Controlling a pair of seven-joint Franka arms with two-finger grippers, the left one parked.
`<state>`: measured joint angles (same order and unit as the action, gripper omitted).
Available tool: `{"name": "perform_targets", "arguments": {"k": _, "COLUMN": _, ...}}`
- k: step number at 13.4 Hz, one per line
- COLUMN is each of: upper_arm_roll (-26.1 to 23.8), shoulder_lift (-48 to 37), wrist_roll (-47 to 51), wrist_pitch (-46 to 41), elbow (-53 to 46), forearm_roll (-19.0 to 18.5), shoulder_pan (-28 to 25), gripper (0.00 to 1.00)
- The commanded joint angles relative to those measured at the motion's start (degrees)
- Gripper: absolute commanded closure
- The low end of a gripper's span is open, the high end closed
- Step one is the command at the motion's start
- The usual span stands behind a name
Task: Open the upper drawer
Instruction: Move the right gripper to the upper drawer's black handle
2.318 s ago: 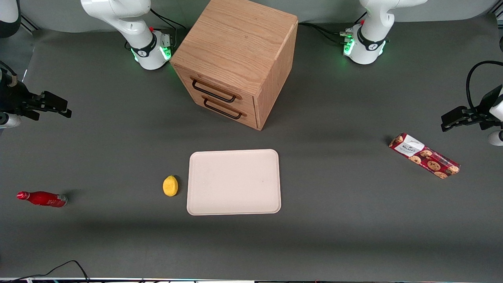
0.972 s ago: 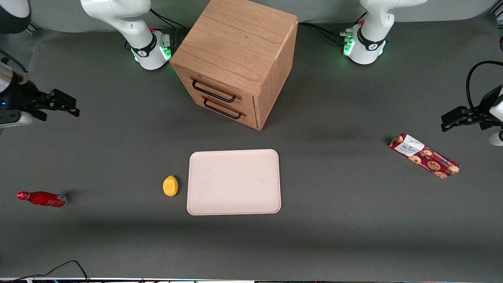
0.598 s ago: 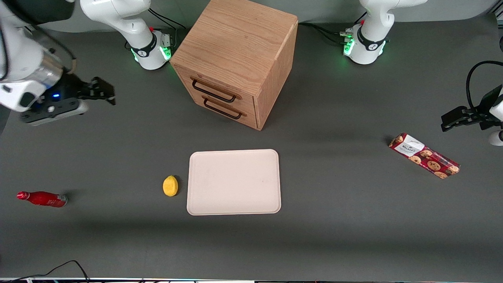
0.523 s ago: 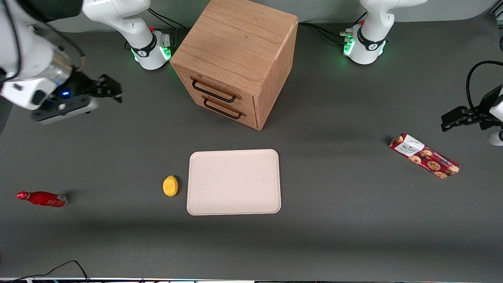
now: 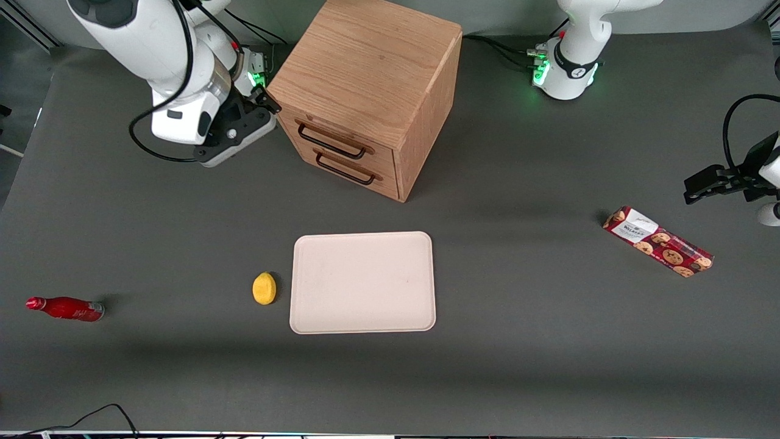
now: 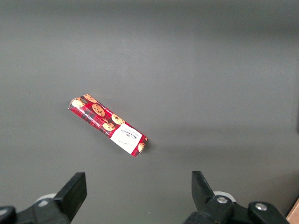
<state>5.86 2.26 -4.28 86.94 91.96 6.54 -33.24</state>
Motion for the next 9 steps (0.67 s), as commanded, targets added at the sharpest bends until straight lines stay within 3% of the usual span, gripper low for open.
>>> {"name": "perform_targets", "arguments": {"k": 1, "upper_arm_roll": 1.17, "shoulder_lift": 2.13, "wrist_roll": -1.43, "wrist_pitch": 0.07, "elbow": -2.14, "forearm_roll": 2.69, "shoulder_pan": -0.68, "gripper": 0.0}}
{"name": "perform_targets", "arguments": {"k": 2, "upper_arm_roll": 1.0, "shoulder_lift": 2.75, "wrist_roll": -2.05, "wrist_pitch": 0.59, "elbow": -2.57, "forearm_roll": 3.56, "shoulder_pan": -0.68, "gripper": 0.0}}
{"name": "perform_targets", "arguments": {"k": 5, "upper_arm_roll": 0.91, "shoulder_lift": 5.03, "wrist_roll": -3.36, "wrist_pitch": 2.62, "elbow": -3.02, "forearm_roll": 10.93, "shoulder_pan": -0.68, "gripper": 0.0}}
{"name": "perform_targets", "arguments": {"k": 9, "upper_arm_roll": 0.82, "shoulder_lift": 8.11, "wrist_roll": -13.7, "wrist_pitch": 2.62, "elbow": -2.4, "forearm_roll": 11.92, "shoulder_pan": -0.51, "gripper": 0.0}}
